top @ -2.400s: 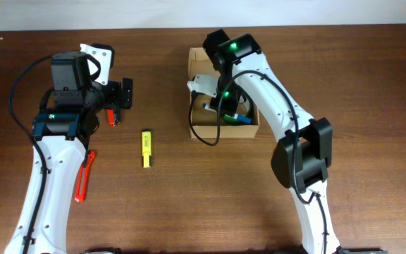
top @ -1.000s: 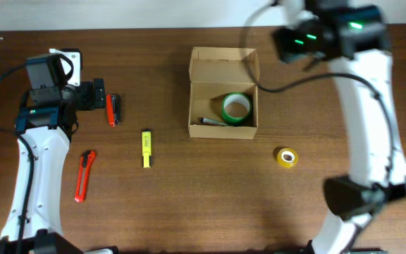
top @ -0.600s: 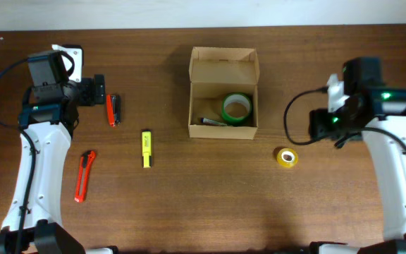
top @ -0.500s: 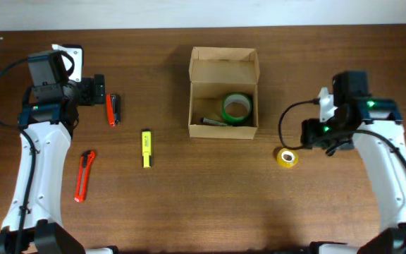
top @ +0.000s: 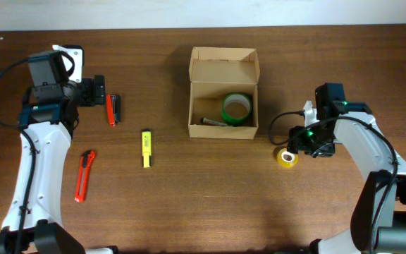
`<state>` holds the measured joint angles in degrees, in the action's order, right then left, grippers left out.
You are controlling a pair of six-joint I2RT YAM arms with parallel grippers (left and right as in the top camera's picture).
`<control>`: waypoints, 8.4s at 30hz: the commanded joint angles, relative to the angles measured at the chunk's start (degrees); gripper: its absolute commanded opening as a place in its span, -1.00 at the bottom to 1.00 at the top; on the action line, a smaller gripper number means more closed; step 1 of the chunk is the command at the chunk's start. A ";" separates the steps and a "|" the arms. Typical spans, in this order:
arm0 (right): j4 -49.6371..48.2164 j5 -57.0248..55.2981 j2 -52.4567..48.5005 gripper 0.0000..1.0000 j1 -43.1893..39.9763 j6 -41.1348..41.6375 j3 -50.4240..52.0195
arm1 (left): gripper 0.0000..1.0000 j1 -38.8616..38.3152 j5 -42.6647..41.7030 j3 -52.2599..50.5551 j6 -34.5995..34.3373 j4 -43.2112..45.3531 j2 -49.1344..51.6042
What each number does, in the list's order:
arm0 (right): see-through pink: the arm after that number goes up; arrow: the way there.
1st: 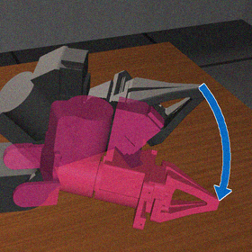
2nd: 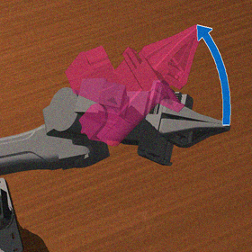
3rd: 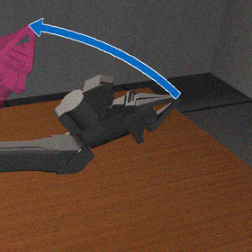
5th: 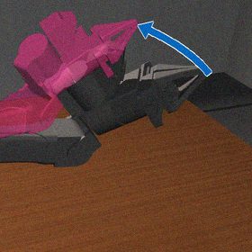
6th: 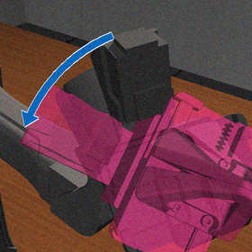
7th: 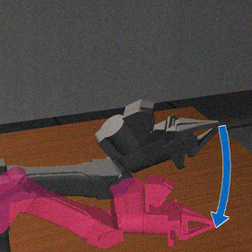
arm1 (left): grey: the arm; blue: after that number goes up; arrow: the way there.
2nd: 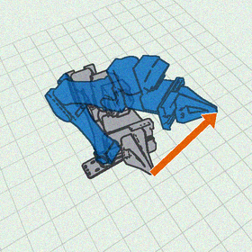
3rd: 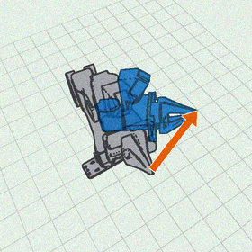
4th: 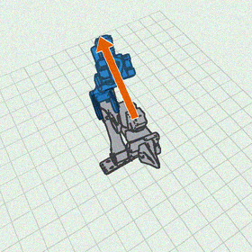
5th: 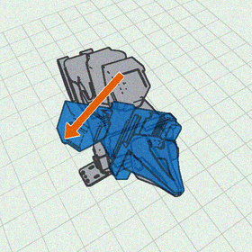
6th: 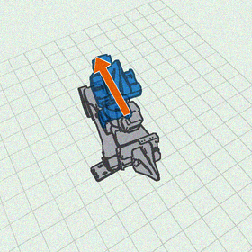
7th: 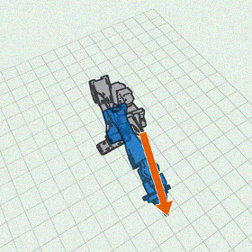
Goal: Pack container
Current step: 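Move the right gripper to the yellow tape roll and grasp it, then carry the yellow tape into the box and release it, then retract the right arm and move the left gripper to the red stapler, then grasp the red stapler with the left gripper and place it in the box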
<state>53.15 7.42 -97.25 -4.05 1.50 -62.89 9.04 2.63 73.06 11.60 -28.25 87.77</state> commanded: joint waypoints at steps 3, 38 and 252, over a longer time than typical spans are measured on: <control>-2.03 -0.31 -0.59 0.27 -0.52 0.79 3.87 | 0.99 0.28 0.42 1.14 0.96 -0.26 0.63; -10.43 -3.61 -3.45 -0.93 -3.10 5.66 7.98 | 0.99 0.28 0.44 1.16 0.98 -0.22 0.63; 8.46 -4.42 9.35 0.99 -31.52 -2.62 -20.92 | -0.98 -34.97 -7.17 61.99 28.15 -55.63 32.81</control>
<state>61.67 3.70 -88.33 -34.72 -1.74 -84.09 -24.93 -5.58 134.47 34.85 -83.64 120.49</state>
